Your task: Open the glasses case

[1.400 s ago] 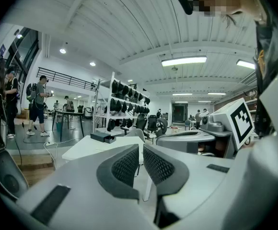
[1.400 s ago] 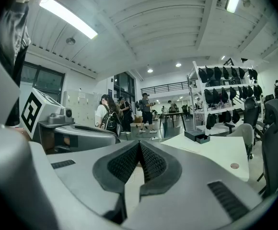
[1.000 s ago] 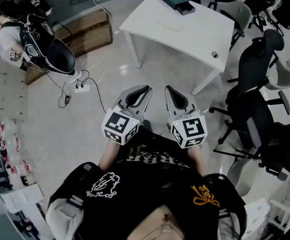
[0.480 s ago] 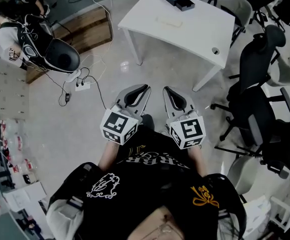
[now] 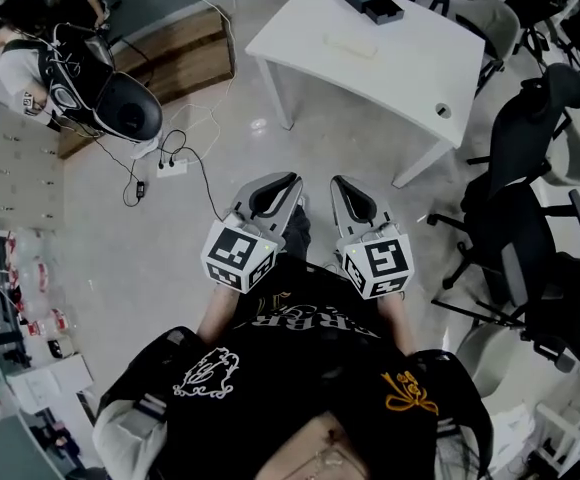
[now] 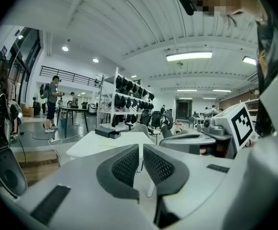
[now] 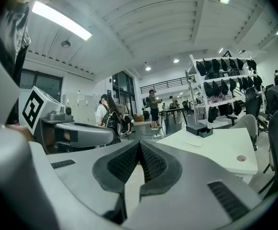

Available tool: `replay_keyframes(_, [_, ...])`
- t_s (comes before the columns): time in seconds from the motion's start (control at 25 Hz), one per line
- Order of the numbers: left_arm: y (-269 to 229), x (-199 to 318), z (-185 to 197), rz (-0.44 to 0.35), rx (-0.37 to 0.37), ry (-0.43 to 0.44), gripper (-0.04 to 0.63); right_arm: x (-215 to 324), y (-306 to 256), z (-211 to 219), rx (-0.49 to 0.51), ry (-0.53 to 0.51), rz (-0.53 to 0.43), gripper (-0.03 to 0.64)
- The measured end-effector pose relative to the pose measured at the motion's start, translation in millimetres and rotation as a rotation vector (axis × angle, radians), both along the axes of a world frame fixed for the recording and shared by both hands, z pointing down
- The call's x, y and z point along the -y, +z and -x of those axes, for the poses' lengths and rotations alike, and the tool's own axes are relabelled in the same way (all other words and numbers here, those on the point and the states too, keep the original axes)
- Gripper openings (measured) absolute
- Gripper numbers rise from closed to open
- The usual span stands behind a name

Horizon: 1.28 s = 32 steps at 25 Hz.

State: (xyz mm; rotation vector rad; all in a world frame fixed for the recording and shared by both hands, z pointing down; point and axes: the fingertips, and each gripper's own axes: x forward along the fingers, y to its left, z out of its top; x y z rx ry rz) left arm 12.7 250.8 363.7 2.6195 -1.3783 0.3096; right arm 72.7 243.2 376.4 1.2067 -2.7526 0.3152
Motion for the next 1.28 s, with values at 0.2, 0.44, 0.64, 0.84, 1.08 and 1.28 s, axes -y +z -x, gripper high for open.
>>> replay_keyframes(0.2, [15.5, 43.9, 20.3, 0.037, -0.004, 0.015, 0.038, 42.1, 10.7, 19.5, -0.009, 0.012, 0.027, 0.014])
replay_keyframes(0.44, [28.5, 125.2, 49.2, 0.055, -0.013, 0.037, 0.038, 119.7, 23.0, 43.5, -0.036, 0.054, 0.057, 0.014])
replay_keyframes(0.64, [35.5, 203.9, 83.3, 0.073, -0.019, 0.072, 0.038, 199.3, 28.0, 72.8, -0.070, 0.092, 0.075, 0.014])
replay_keyframes(0.84, [38.5, 264.4, 119.0, 0.060, -0.031, 0.108, 0.038, 265.1, 28.6, 106.4, -0.091, 0.126, 0.075, 0.014])
replay_keyframes(1.08, [36.2, 314.9, 145.2, 0.051, -0.062, 0.179, 0.038, 309.3, 21.1, 134.2, -0.137, 0.190, 0.059, 0.014])
replay_keyframes(1.28, [34.7, 347.4, 142.7, 0.054, -0.091, 0.244, 0.038, 333.4, 23.5, 134.5, -0.172, 0.241, 0.069, 0.014])
